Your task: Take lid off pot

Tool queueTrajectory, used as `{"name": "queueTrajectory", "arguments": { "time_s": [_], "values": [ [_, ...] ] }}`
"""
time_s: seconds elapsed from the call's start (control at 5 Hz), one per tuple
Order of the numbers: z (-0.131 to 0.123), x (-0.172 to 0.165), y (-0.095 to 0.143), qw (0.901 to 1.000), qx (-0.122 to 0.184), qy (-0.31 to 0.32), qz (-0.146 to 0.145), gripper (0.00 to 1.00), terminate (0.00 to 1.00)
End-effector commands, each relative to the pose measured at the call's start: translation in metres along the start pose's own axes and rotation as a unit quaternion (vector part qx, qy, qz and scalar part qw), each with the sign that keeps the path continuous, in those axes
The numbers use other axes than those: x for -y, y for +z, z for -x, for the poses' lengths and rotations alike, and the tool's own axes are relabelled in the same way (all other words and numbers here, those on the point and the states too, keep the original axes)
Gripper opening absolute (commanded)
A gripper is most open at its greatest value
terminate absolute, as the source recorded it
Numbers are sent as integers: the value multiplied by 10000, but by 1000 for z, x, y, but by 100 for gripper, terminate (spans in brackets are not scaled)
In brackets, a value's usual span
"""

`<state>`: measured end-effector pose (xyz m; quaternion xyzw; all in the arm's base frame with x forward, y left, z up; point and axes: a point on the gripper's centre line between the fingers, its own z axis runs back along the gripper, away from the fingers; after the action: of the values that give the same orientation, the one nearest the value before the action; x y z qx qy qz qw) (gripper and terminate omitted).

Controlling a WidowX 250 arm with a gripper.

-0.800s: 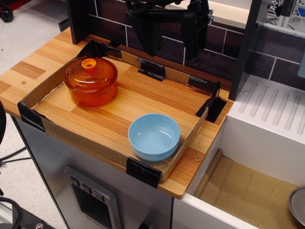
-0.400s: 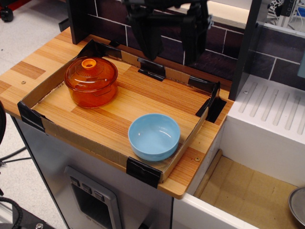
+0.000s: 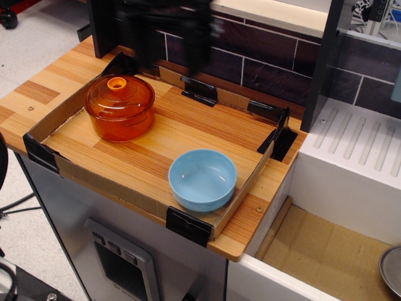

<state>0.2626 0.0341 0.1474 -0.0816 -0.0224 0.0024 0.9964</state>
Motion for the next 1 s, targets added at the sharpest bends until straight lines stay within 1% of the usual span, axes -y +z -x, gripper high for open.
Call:
{"name": "queueTrajectory", "arguments": {
  "time_s": [0.0,0.2,0.4,0.6,0.8],
  "values": [
    [-15,-51,11,9998,29,-167,-99,100,0],
    [-30,-72,2,9997,104,-182,-144,100,0],
    [-49,-105,1,9996,158,-192,-151,100,0],
    [-53,-119,-8,9993,190,-236,-228,100,0],
    [-50,-129,-18,9994,120,-288,-142,100,0]
  ]
}}
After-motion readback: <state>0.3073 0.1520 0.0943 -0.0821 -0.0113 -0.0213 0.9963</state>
